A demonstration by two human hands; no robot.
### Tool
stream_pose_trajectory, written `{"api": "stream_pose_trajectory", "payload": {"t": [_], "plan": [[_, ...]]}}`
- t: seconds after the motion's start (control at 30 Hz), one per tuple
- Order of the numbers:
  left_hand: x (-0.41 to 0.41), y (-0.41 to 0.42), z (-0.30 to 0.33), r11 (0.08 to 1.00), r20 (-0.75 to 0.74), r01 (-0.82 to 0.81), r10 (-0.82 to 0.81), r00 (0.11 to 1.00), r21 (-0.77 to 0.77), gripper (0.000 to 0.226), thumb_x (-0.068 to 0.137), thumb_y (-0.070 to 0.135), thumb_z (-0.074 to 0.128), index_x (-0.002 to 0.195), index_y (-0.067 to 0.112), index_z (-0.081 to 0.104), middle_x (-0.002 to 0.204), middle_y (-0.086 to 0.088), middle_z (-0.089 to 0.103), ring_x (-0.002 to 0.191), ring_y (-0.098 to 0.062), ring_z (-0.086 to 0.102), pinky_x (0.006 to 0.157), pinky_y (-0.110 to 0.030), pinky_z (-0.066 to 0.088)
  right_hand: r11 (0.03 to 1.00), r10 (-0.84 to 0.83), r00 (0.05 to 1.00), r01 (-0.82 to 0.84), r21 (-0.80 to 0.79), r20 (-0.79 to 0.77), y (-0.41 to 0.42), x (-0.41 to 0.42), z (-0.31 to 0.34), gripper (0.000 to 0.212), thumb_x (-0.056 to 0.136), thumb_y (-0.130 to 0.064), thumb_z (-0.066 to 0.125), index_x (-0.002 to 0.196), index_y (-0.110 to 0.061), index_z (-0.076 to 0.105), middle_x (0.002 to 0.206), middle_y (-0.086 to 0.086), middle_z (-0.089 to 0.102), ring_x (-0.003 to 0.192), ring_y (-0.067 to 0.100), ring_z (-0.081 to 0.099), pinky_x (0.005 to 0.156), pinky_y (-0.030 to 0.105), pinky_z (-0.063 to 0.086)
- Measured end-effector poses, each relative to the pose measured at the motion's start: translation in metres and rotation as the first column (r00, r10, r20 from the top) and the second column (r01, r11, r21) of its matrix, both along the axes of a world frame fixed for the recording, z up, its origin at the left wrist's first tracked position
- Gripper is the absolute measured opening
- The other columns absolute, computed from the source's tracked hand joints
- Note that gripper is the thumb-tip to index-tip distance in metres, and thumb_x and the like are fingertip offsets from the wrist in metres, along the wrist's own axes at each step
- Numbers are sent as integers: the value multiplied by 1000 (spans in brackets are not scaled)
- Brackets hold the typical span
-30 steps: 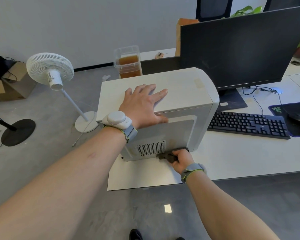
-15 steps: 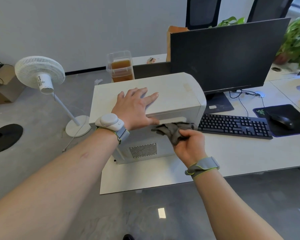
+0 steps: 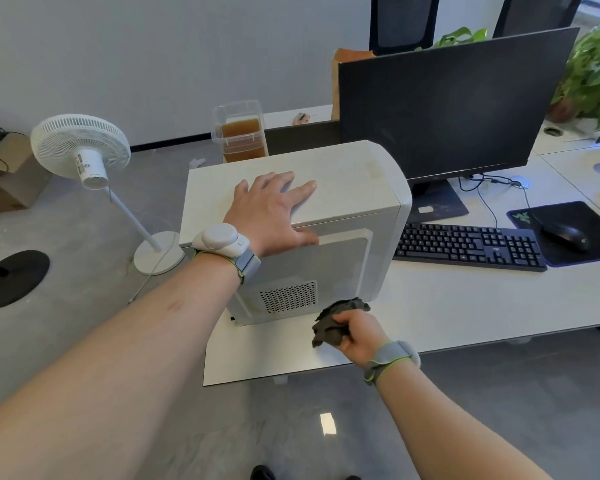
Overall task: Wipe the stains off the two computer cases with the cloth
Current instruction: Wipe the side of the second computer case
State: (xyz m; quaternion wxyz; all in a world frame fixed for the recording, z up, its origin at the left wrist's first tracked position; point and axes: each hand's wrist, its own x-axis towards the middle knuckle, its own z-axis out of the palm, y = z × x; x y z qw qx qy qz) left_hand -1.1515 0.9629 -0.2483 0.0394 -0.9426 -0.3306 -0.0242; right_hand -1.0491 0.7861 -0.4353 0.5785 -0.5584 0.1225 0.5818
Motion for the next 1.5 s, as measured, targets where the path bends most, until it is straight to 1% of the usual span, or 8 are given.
{"api": "stream_pose_trajectory", "payload": {"t": [0.27, 0.4, 0.53, 0.63, 0.9, 1.2, 1.37, 1.5], "plan": [[0, 0, 0, 1000, -6, -7, 7, 1000, -5, 99, 75, 89, 51, 159, 48, 18, 168, 2, 22, 154, -29, 19, 120, -58, 19, 999, -22, 998, 24, 32, -63, 49, -19, -9, 17, 99, 12, 37, 106, 7, 52, 94, 19, 58, 77, 35, 59, 49, 35, 57], [0, 1, -1, 1000, -9, -6, 6, 1000, 7, 98, 76, 89, 51, 159, 48, 17, 168, 1, 22, 154, -29, 19, 120, -59, 20, 996, 0, 1000, 0, 85, -9, 58, -16, 0, 26, 96, 10, 41, 118, 3, 53, 106, 22, 63, 92, 40, 64, 77, 49, 61], [1, 0, -2, 1000, -16, 3, -2, 1000, 12, 98, 77, 89, 50, 160, 47, 16, 168, 0, 22, 154, -30, 19, 120, -60, 20, 985, -51, 999, 48, 168, 16, 54, -11, 25, 25, 92, 10, 46, 114, -1, 53, 103, 19, 63, 90, 38, 65, 68, 45, 63], [0, 1, 0, 1000, -21, 2, -2, 1000, 12, 98, 78, 88, 49, 160, 46, 16, 168, 0, 22, 154, -31, 19, 120, -60, 21, 940, -146, 989, 136, 314, 9, 47, -3, 55, 30, 89, 13, 42, 111, 0, 58, 106, 20, 66, 96, 42, 65, 95, 61, 54], [0, 1, 0, 999, 19, 22, -21, 1000, -46, 97, 77, 88, 45, 160, 43, 21, 168, 0, 23, 153, -29, 20, 119, -62, 19, 918, -184, 981, 146, 369, 68, 22, 17, 92, 51, 80, 5, 38, 127, 4, 58, 126, 28, 67, 114, 50, 64, 102, 67, 47], [-17, 24, 24, 815, 318, 106, 99, 943, -570, 70, 81, 66, 64, 140, 27, 62, 159, 4, 44, 146, -20, 40, 123, -45, 26, 997, -46, 951, 23, 77, 307, 13, -12, 49, 15, 94, -1, 42, 104, -2, 53, 87, 23, 61, 65, 33, 61, 54, 41, 56], [-46, 53, 23, 984, 249, 50, -6, 969, -171, 49, 101, 48, 54, 146, 28, 56, 159, 2, 45, 147, -23, 38, 120, -47, 25, 977, -192, 900, 137, 164, 391, 34, -26, 42, 25, 98, -1, 48, 115, -19, 52, 103, 9, 62, 92, 29, 63, 74, 41, 57], [-70, 65, 5, 981, 201, 33, 6, 980, -191, 59, 96, 63, 36, 142, 33, 58, 148, 3, 52, 140, -25, 43, 113, -52, 29, 956, -290, 865, 249, 153, 410, 63, -72, 37, 32, 96, 3, 53, 117, -20, 53, 104, 7, 62, 99, 32, 64, 79, 52, 61]]}}
